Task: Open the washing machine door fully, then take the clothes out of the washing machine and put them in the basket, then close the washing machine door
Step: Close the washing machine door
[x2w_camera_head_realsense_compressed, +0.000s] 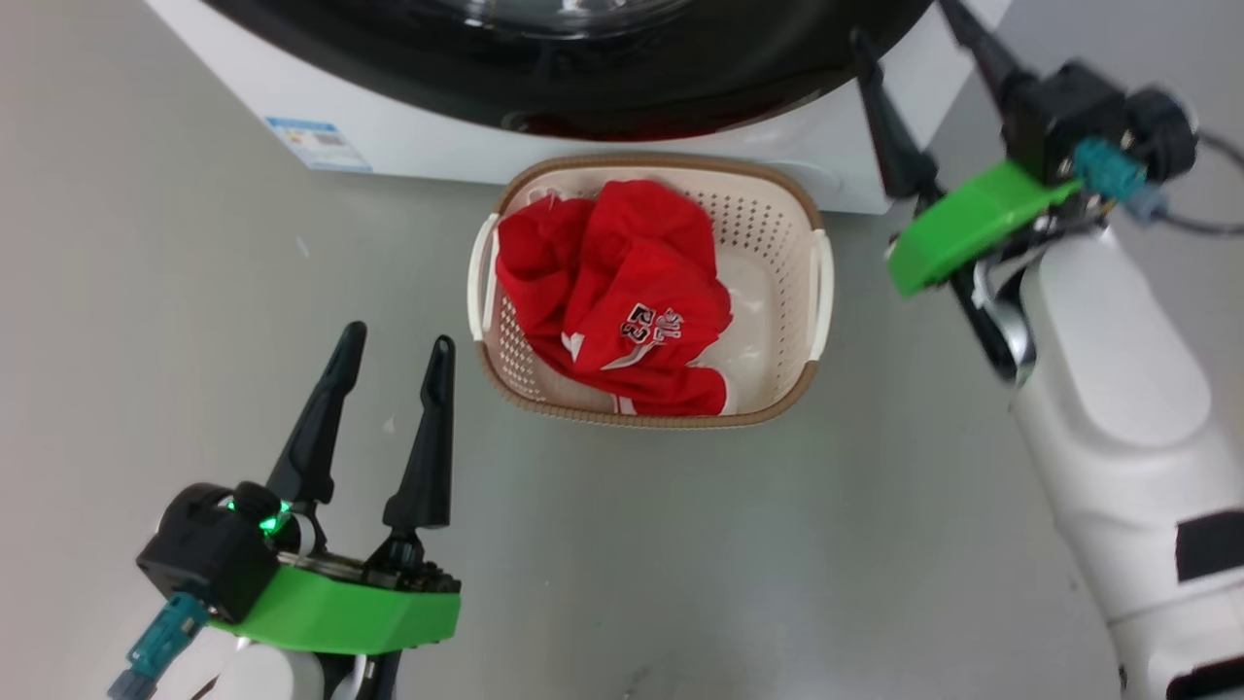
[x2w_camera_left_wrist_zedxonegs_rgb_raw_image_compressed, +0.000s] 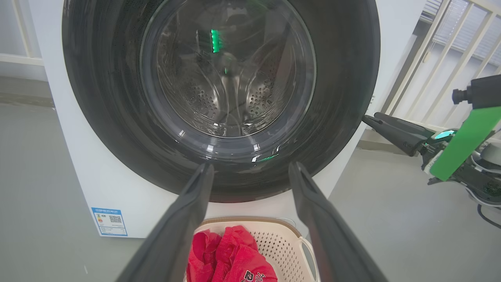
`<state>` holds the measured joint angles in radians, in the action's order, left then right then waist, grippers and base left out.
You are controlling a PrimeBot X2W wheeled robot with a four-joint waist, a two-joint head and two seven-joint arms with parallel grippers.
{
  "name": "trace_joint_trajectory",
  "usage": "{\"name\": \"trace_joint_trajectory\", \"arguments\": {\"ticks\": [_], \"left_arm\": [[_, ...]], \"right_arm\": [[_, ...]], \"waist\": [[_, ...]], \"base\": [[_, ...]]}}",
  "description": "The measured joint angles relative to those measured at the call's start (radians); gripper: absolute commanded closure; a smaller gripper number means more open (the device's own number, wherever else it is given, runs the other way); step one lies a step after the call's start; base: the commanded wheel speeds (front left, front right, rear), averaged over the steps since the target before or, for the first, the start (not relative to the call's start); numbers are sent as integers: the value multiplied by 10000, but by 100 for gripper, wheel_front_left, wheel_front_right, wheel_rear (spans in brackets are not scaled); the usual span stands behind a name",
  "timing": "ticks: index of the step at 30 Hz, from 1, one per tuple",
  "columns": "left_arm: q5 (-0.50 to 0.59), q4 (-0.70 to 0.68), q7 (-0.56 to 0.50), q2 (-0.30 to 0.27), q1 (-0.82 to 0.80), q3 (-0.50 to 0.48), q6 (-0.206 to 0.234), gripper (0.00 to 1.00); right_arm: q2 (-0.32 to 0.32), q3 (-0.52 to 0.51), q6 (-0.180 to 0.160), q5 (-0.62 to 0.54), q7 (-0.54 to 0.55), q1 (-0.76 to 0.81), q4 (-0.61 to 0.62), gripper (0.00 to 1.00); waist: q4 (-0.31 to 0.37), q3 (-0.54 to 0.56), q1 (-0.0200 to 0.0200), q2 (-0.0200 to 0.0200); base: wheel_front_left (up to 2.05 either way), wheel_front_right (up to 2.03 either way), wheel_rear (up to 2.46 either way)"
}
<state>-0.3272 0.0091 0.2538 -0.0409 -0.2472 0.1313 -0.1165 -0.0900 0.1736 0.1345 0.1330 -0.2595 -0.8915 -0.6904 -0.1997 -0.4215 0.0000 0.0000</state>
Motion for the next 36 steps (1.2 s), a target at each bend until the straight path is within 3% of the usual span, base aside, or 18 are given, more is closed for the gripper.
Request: {"name": "trace_joint_trajectory", "arguments": {"ticks": [11, 18, 36], "left_arm": [[-104, 412, 0, 4, 268, -263, 33, 0], [-159, 729, 2, 2, 428, -562, 284, 0], [-176, 1517, -59, -194, 1398, -671, 385, 0]], "right_arm": [[224, -407, 0, 514, 2, 2694, 1348, 0], [272, -846, 0, 932, 4, 4050, 2134, 0], [384, -2199, 0, 389, 4, 6687, 3960, 0]], "waist": [[870, 756, 0, 0], [1402, 1306, 0, 0], [2034, 3043, 0, 0]], "base": [[0, 0, 0], [0, 0, 0], [0, 0, 0]]}}
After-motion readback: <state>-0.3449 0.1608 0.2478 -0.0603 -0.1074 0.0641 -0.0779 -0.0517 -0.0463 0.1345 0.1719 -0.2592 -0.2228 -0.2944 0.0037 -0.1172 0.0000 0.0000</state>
